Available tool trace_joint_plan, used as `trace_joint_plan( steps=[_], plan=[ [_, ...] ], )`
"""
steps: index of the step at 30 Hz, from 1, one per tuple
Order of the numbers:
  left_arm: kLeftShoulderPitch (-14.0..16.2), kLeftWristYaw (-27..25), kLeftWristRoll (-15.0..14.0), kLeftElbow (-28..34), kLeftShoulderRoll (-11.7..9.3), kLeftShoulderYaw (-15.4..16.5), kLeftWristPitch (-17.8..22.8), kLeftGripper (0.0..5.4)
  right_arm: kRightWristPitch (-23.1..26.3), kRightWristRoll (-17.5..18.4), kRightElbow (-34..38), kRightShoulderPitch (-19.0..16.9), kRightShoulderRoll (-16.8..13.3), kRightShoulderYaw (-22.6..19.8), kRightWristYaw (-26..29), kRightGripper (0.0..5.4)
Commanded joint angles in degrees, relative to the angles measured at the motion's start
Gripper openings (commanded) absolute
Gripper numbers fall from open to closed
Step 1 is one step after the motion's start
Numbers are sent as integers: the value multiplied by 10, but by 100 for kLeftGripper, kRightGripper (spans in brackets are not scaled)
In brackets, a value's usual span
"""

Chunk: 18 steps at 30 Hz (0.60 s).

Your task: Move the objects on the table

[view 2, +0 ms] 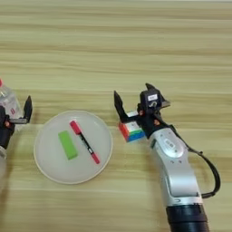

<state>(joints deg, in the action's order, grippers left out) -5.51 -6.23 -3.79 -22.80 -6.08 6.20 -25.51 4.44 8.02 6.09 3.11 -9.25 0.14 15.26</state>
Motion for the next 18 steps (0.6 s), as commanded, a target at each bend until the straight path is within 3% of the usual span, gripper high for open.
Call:
trace_joint_plan(
  steps=[1,18],
  plan=[
    [7,6,8,14,3,-5,11,537,-23,0,-16,-18,-13,-5,16,540],
    [11,16,15,26,2,-6,15,537,-37,-9,-49,-42,-25,8,44,540]
  ],
)
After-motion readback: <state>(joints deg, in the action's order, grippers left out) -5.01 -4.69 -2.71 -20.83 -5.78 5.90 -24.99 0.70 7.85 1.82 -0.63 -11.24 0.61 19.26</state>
